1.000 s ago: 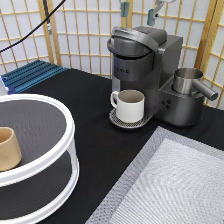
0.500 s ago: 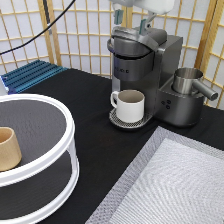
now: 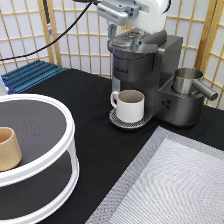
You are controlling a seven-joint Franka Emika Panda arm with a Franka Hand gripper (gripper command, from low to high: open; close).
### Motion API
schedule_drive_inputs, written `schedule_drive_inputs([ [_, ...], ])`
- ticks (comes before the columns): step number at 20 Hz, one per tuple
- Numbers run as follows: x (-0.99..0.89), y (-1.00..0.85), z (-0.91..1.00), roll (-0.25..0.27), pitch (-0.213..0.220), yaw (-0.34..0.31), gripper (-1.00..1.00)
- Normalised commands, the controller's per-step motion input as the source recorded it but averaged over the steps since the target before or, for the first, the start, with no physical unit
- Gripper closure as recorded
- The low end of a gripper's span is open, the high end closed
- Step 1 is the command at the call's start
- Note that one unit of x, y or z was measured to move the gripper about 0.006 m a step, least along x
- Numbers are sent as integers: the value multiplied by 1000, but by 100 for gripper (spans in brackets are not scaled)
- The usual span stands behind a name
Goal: Make coffee
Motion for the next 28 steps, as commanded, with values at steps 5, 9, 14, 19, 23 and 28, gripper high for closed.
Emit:
schedule_drive_inputs([
  [5,-86,10,658,-20,0,29,-100],
  [9,31,-118,1000,-5,0,43,-100],
  [14,35,-175,414,0,-31,162,-100],
  [19,0,0,-309,-32,-24,374,-100],
  [23,0,0,-460,-49,2,375,-100],
  [28,0,0,-355,-7,0,375,-100],
])
